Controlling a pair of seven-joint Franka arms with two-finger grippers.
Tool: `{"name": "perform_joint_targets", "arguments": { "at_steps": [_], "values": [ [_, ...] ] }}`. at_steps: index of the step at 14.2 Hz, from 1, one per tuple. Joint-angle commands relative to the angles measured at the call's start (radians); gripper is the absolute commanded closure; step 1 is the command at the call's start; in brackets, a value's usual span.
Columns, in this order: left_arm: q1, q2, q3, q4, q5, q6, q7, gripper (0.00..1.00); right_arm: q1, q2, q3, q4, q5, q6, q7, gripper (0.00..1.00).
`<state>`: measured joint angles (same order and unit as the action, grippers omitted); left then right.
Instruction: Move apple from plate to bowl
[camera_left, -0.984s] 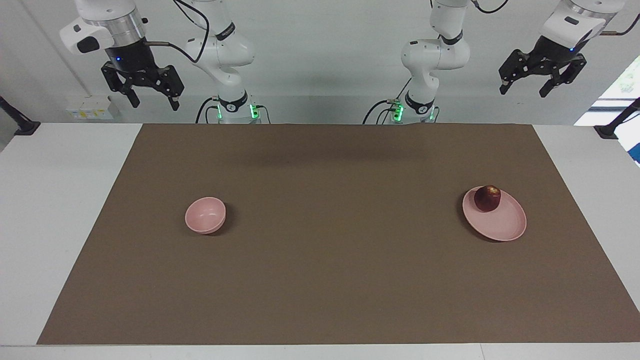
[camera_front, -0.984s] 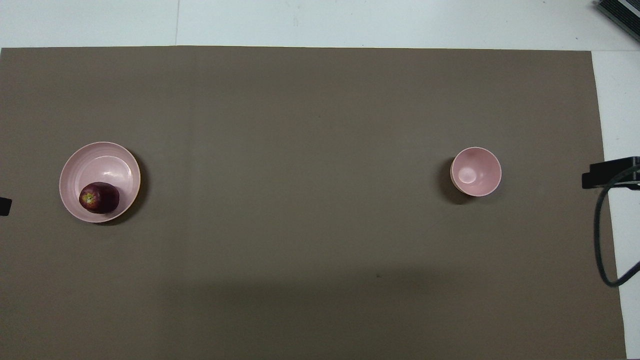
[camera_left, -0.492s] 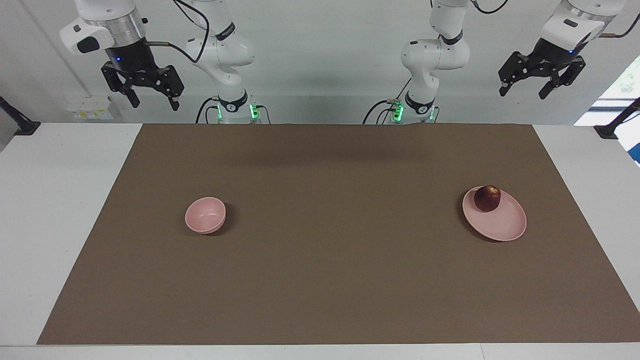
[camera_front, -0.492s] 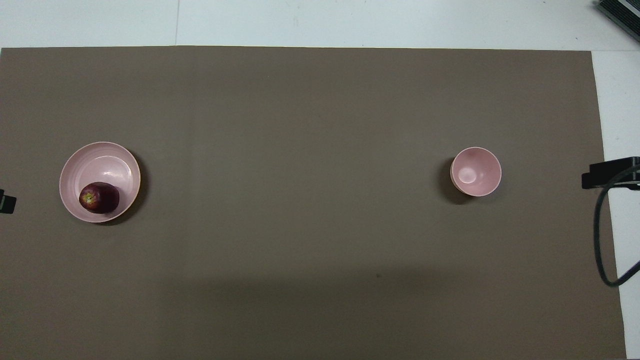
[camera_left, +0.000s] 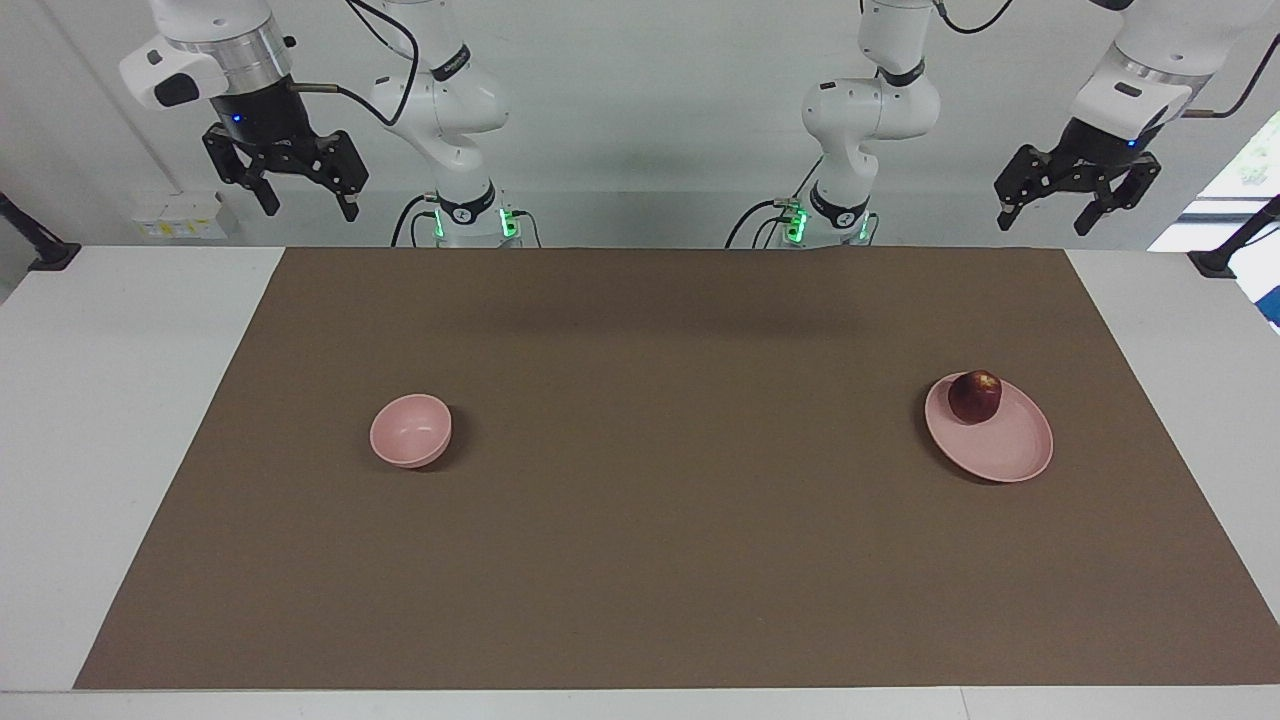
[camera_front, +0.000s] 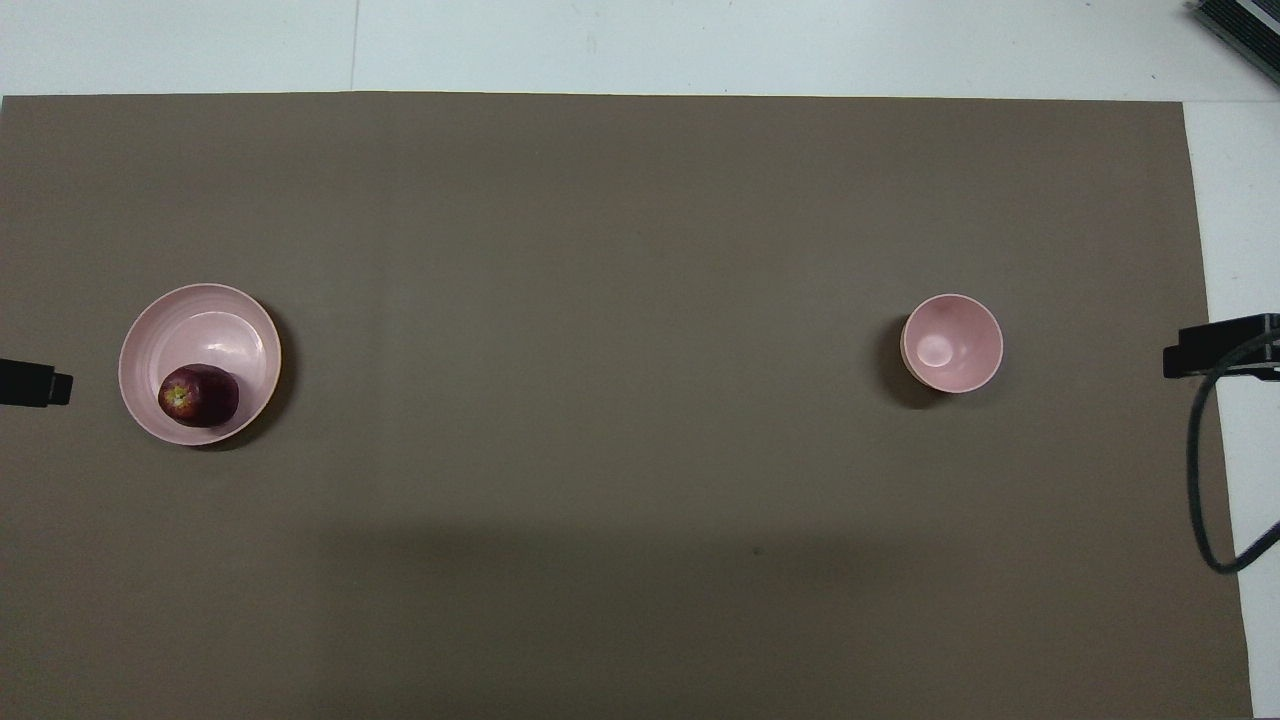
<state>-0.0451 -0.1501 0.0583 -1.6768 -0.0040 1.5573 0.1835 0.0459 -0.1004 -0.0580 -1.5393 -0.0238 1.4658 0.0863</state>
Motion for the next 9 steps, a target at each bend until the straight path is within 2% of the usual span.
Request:
{"name": "perform_joint_targets", "arguments": {
  "at_steps": [1, 3, 6, 9],
  "values": [
    [0.048, -0.029, -0.003, -0.113, 0.013, 0.102, 0.088, 0.00, -0.014, -0.022, 0.004, -0.025, 0.012, 0.008, -0.034, 0.00],
    [0.071, -0.020, -0.002, -0.179, 0.013, 0.170, 0.108, 0.00, -0.014, -0.022, 0.004, -0.025, 0.010, 0.008, -0.033, 0.00],
    [0.105, -0.016, -0.002, -0.294, 0.013, 0.350, 0.114, 0.00, -0.014, -0.022, 0.004, -0.025, 0.012, 0.010, -0.033, 0.00],
    [0.113, 0.047, -0.003, -0.328, 0.013, 0.426, 0.119, 0.00, -0.014, -0.022, 0.004, -0.025, 0.012, 0.010, -0.033, 0.00]
  ]
}}
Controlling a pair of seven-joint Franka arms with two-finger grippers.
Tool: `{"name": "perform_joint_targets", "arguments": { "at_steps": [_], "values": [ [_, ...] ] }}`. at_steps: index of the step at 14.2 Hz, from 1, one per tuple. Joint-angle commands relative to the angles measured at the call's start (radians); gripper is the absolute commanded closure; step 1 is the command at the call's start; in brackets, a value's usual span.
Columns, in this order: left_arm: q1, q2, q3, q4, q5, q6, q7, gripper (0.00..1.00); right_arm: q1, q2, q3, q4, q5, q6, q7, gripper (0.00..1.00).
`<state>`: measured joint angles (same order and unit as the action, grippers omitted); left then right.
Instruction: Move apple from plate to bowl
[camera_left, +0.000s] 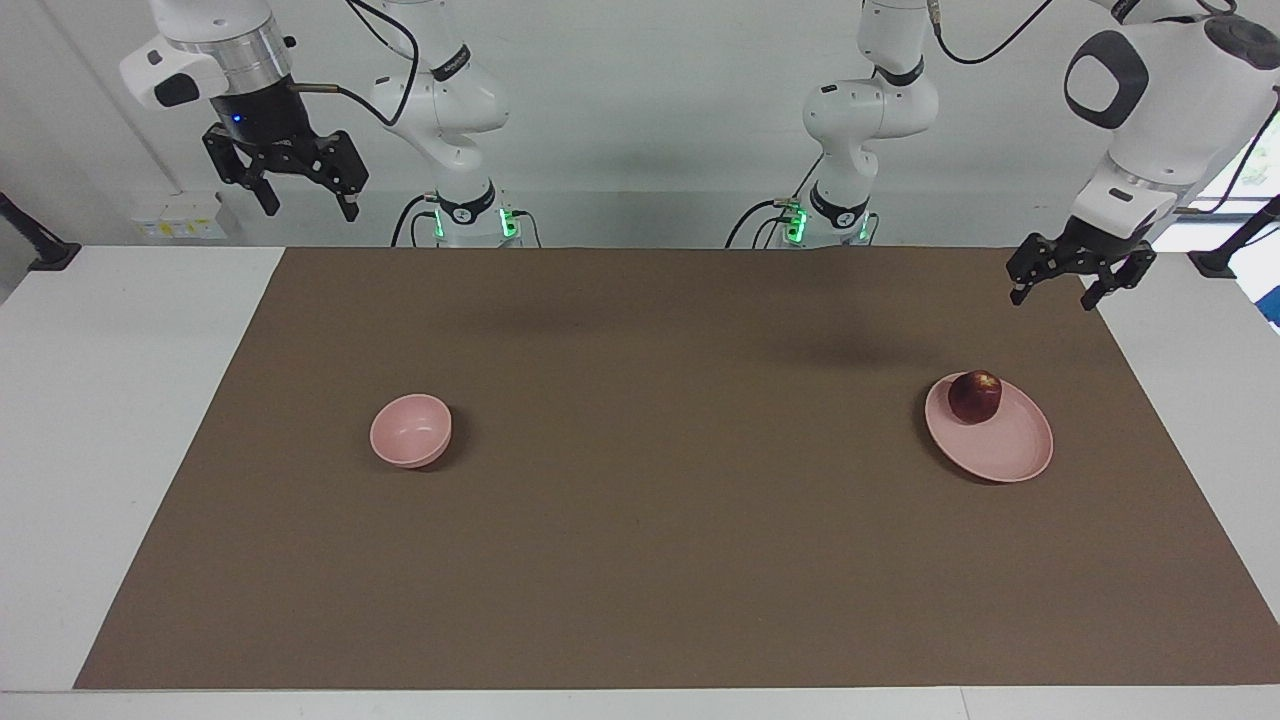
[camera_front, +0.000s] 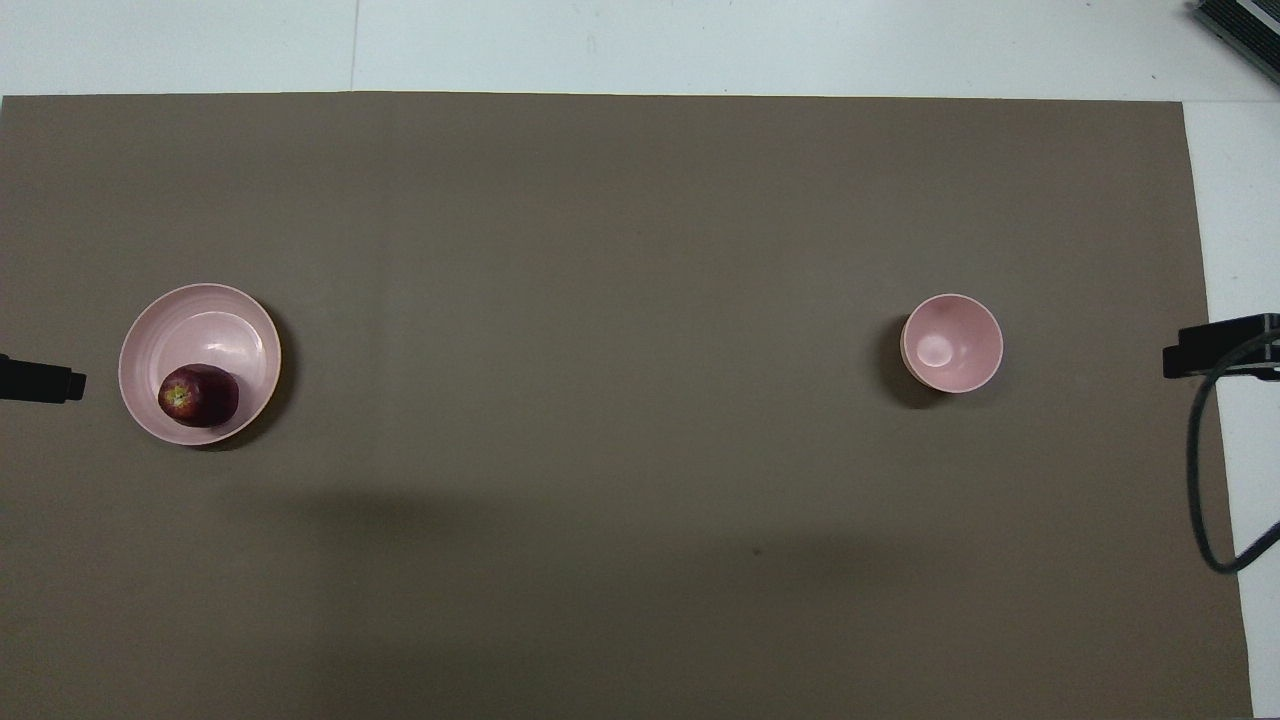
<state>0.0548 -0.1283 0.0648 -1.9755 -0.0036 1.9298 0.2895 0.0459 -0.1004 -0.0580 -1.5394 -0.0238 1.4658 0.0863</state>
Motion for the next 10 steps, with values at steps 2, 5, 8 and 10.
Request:
{"name": "perform_joint_targets", "arguments": {
  "at_steps": [2, 5, 8, 10],
  "values": [
    [0.013, 0.062, -0.010, -0.042, 0.011, 0.113, 0.017, 0.00, -0.014, -0.022, 0.004, -0.025, 0.012, 0.007, -0.033, 0.00],
    [0.013, 0.091, -0.010, -0.127, 0.011, 0.237, 0.028, 0.00, -0.012, -0.019, 0.004, -0.018, 0.010, 0.004, -0.030, 0.00],
    [0.013, 0.133, -0.010, -0.201, 0.010, 0.362, 0.030, 0.00, -0.008, -0.025, 0.004, -0.016, 0.008, -0.010, -0.033, 0.00],
    [0.013, 0.159, -0.010, -0.213, 0.008, 0.374, 0.030, 0.00, -0.012, -0.027, 0.004, -0.022, 0.010, -0.007, -0.028, 0.00]
  ]
}}
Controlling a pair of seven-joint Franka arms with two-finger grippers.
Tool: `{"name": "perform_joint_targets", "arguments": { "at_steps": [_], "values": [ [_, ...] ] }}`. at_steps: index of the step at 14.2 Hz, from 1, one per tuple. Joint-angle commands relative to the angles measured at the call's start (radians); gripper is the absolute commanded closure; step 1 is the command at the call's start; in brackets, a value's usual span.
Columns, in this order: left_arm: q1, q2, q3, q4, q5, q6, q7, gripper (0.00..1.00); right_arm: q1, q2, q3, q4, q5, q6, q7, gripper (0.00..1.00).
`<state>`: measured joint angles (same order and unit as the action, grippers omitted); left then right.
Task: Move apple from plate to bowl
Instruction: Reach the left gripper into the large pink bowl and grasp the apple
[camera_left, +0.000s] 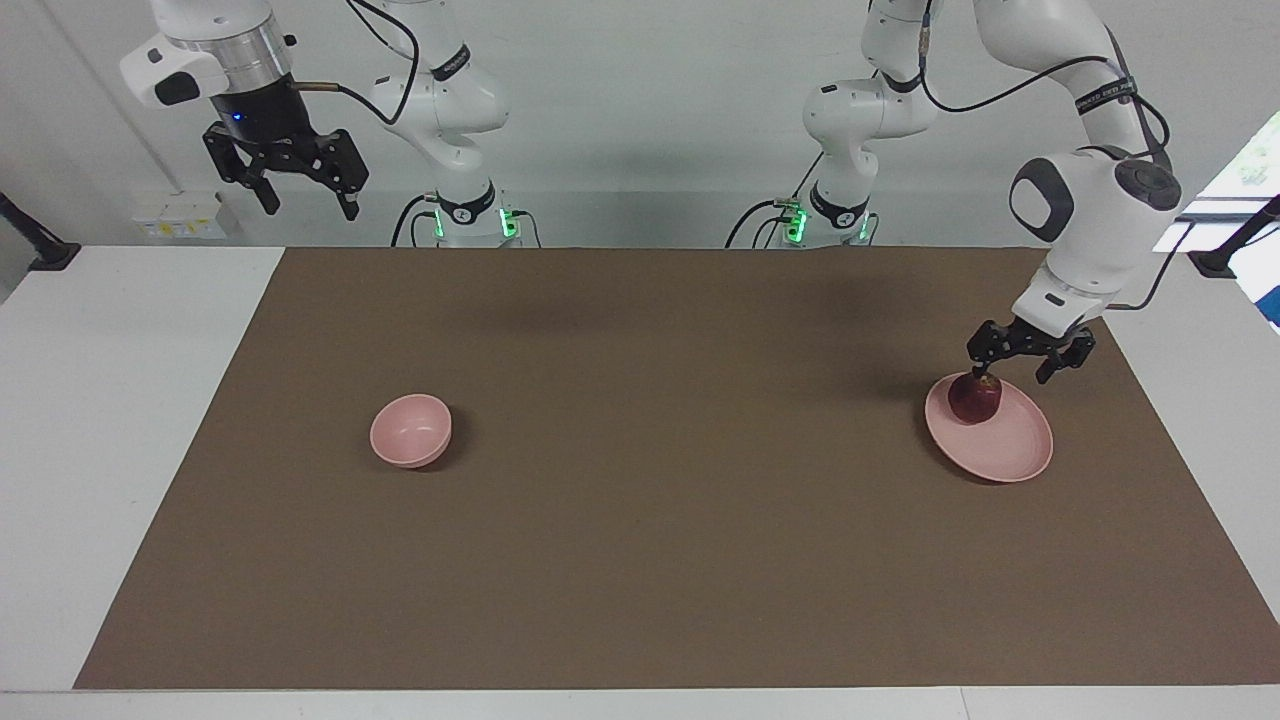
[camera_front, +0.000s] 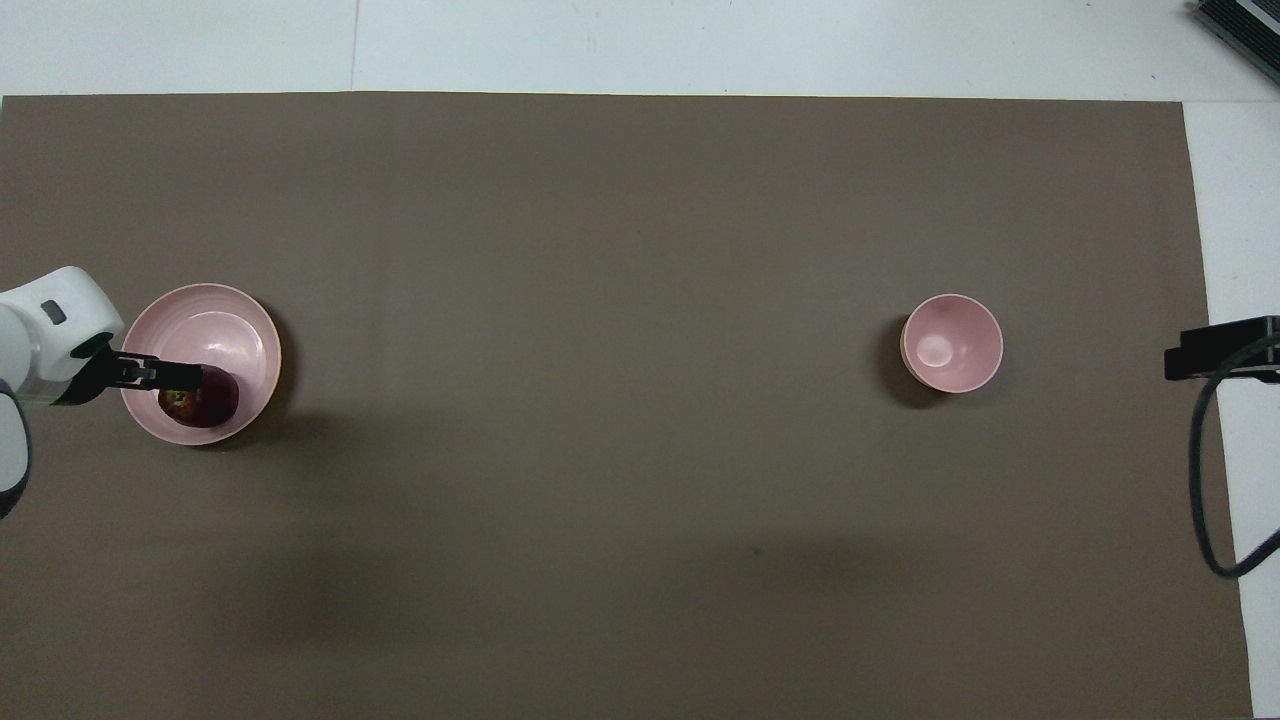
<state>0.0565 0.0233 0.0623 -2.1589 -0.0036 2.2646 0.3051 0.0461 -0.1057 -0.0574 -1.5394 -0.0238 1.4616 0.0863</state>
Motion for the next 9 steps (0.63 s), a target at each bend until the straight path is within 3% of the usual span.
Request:
{"name": "perform_joint_targets", "arguments": {
  "at_steps": [1, 6, 8, 9],
  "values": [
    [0.009, 0.017, -0.007, -0.033, 0.005, 0.055, 0.014, 0.00, -0.014, -0.023, 0.004, -0.024, 0.010, -0.004, -0.028, 0.00],
    [0.009, 0.067, -0.007, -0.087, 0.002, 0.173, 0.012, 0.02, -0.014, -0.022, 0.004, -0.060, 0.012, 0.002, -0.026, 0.00],
    [0.009, 0.070, -0.007, -0.087, 0.002, 0.176, 0.012, 0.21, -0.014, -0.020, 0.004, -0.076, 0.010, 0.008, -0.023, 0.00],
    [0.009, 0.070, -0.007, -0.087, 0.002, 0.168, 0.011, 0.26, -0.014, -0.020, 0.004, -0.085, 0.011, 0.011, -0.022, 0.00]
  ]
}}
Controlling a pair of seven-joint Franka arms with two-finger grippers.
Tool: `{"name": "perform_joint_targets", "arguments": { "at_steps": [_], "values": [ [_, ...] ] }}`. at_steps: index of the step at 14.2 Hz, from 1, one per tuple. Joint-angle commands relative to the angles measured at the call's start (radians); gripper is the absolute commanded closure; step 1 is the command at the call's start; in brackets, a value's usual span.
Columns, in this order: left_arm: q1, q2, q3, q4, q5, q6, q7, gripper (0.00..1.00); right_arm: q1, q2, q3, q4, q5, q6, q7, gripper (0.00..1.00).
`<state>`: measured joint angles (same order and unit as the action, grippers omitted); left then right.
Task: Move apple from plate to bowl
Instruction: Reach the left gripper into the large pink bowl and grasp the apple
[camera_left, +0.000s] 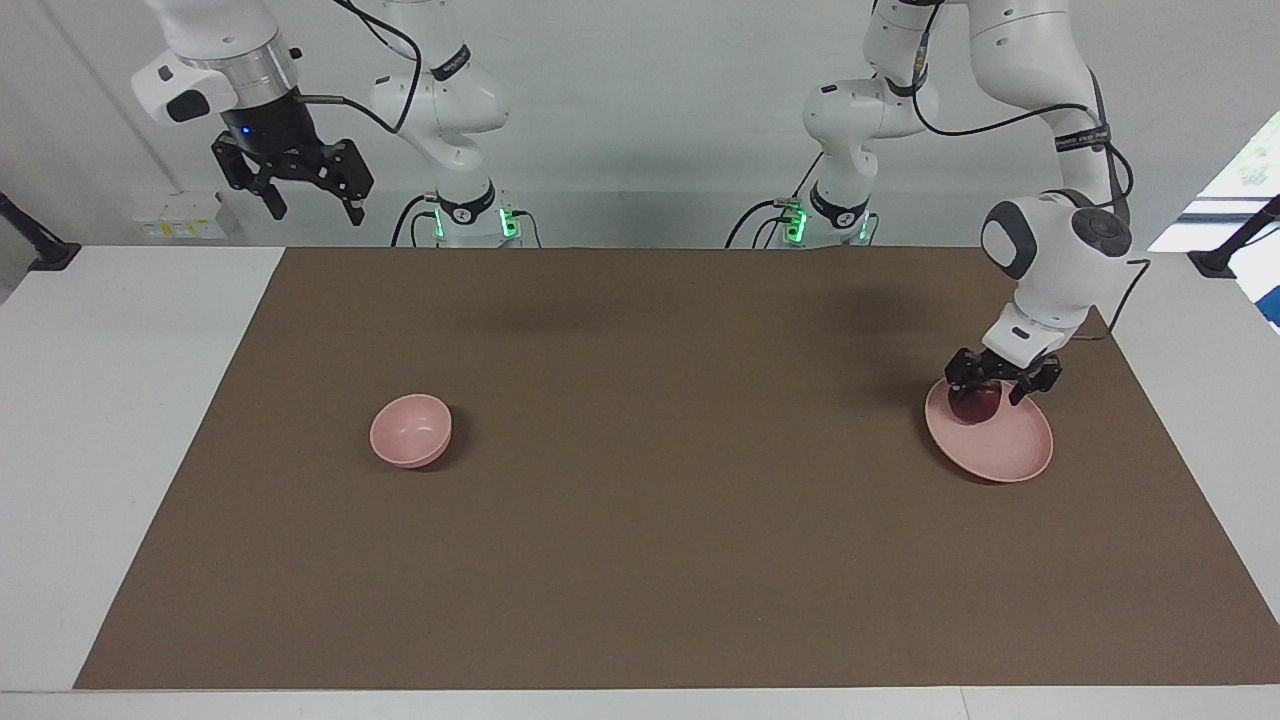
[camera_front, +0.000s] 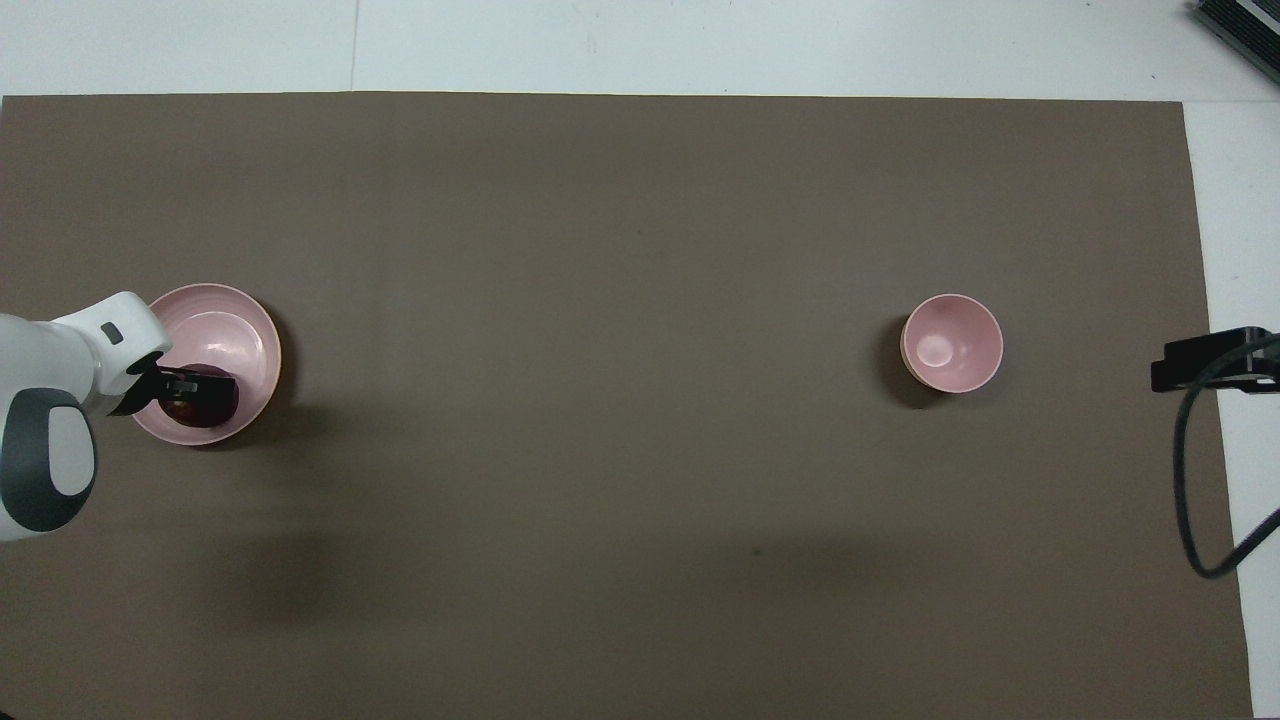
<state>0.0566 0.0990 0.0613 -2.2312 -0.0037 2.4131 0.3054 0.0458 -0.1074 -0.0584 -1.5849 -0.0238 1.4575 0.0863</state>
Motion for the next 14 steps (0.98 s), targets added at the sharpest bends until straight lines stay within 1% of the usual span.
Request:
{"name": "perform_joint_targets", "arguments": {
  "at_steps": [1, 2, 3, 4, 5, 6, 8, 9, 11, 13, 14],
  "values": [
    [0.009, -0.005, -0.006, -0.015, 0.002, 0.012, 0.009, 0.39, -0.011, -0.015, 0.005, -0.046, 0.012, 0.021, -0.022, 0.00],
    [0.009, -0.005, -0.006, -0.013, 0.002, 0.003, 0.009, 0.59, -0.004, -0.014, 0.005, -0.058, 0.012, 0.036, -0.020, 0.00],
    [0.008, -0.004, -0.006, -0.005, 0.002, 0.003, 0.012, 0.71, -0.003, -0.012, 0.005, -0.069, 0.012, 0.058, -0.019, 0.00],
    [0.003, 0.002, -0.006, 0.001, 0.002, 0.003, 0.014, 0.79, -0.001, -0.009, 0.005, -0.082, 0.013, 0.079, -0.019, 0.00],
    [-0.004, 0.004, -0.006, 0.011, 0.002, 0.001, 0.012, 0.92, 0.000, -0.009, 0.005, -0.096, 0.022, 0.101, -0.019, 0.00],
    [-0.007, -0.005, -0.008, 0.027, 0.002, -0.014, 0.006, 0.96, -0.001, -0.009, 0.005, -0.110, 0.042, 0.113, -0.016, 0.00],
    [-0.007, -0.028, -0.020, 0.065, 0.002, -0.090, 0.001, 0.96, 0.000, -0.009, 0.005, -0.118, 0.048, 0.115, 0.006, 0.00],
    [-0.014, -0.059, -0.021, 0.082, 0.002, -0.136, 0.000, 0.96, 0.000, -0.011, 0.005, -0.118, 0.054, 0.113, 0.033, 0.00],
    [-0.058, -0.114, -0.021, 0.105, -0.001, -0.224, -0.011, 0.98, 0.000, -0.011, 0.005, -0.118, 0.119, 0.113, 0.123, 0.00],
    [-0.108, -0.151, -0.021, 0.113, -0.069, -0.264, -0.072, 0.98, 0.000, -0.011, 0.005, -0.118, 0.188, 0.106, 0.252, 0.00],
    [-0.141, -0.157, -0.021, 0.119, -0.126, -0.269, -0.103, 0.99, 0.000, -0.014, 0.005, -0.121, 0.226, 0.106, 0.303, 0.00]
  ]
}}
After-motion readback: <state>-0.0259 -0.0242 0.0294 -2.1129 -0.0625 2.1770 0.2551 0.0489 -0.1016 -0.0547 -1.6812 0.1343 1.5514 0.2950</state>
